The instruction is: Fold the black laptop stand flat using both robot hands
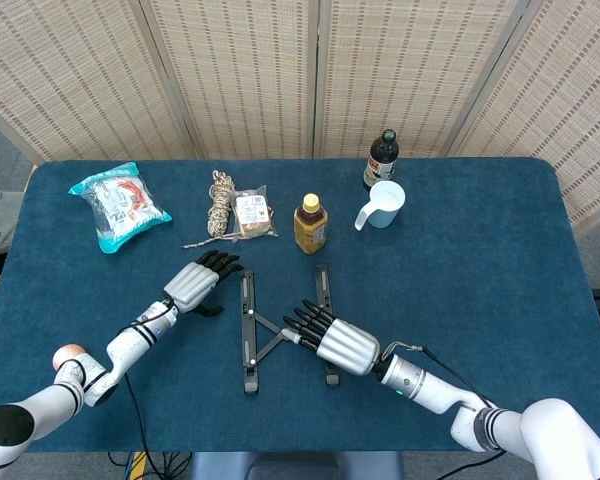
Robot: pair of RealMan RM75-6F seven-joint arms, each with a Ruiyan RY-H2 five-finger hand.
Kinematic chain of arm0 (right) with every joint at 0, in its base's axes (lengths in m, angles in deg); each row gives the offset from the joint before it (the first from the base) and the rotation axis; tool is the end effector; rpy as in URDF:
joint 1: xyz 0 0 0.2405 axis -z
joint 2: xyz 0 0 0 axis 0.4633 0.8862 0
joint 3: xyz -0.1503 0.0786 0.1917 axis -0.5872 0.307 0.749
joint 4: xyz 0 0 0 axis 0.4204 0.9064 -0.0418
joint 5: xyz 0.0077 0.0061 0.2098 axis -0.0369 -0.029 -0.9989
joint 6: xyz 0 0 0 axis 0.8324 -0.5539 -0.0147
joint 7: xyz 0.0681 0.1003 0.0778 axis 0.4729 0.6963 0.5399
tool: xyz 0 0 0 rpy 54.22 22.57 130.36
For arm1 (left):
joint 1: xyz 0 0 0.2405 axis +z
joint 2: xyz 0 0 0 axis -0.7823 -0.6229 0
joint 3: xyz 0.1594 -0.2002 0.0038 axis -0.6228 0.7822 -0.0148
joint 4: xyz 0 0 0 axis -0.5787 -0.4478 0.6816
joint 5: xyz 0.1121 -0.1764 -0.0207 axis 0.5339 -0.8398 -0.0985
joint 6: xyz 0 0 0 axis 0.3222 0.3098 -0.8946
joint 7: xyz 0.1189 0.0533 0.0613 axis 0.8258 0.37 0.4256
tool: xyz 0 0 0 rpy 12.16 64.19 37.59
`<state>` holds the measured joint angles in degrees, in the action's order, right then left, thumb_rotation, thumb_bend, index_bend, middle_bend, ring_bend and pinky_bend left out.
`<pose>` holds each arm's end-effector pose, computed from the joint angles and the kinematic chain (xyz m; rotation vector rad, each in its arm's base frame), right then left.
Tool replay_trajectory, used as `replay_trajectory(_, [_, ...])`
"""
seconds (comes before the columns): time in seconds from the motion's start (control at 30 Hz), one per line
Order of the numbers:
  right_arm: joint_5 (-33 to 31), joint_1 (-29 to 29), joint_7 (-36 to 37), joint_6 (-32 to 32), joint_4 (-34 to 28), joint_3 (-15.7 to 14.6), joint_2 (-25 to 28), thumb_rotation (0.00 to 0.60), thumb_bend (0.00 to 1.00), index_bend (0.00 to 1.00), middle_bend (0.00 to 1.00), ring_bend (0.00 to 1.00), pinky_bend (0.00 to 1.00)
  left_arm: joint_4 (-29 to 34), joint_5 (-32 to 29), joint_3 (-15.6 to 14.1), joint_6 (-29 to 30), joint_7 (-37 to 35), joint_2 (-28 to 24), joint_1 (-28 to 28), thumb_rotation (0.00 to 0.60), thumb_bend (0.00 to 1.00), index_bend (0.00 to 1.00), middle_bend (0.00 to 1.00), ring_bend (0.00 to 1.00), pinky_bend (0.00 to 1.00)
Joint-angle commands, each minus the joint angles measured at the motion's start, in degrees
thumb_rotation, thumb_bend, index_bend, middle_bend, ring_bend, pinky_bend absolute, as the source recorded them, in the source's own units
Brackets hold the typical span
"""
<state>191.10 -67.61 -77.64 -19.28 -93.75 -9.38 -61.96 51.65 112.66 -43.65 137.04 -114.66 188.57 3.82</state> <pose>-0.1693 -0.2820 -0.0763 2.2545 0.0676 1.0497 -0.2092 0.3944 -0.0407 -2.0662 -0.9381 -0.9559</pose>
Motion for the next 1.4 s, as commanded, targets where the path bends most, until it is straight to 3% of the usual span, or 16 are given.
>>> replay_trajectory(0.03, [-0.1, 0.0, 0.0, -0.1, 0.1, 0.0, -0.1, 0.600, 0.00, 0.00, 0.00, 0.00, 0.00, -0.7, 0.1, -0.2, 0.1, -0.9, 0.6, -0.3, 0.600, 0.22, 0.11, 0.03, 0.00, 0.00])
replay_trajectory(1.4, [-0.6, -1.5, 0.9, -2.1, 5.4, 0.8, -5.3, 0.600, 0.00, 0.00, 0.00, 0.00, 0.00, -2.7, 0.1, -1.0, 0.3, -3.9, 4.1, -2.7, 0.600, 0.22, 0.11, 0.03, 0.00, 0.00])
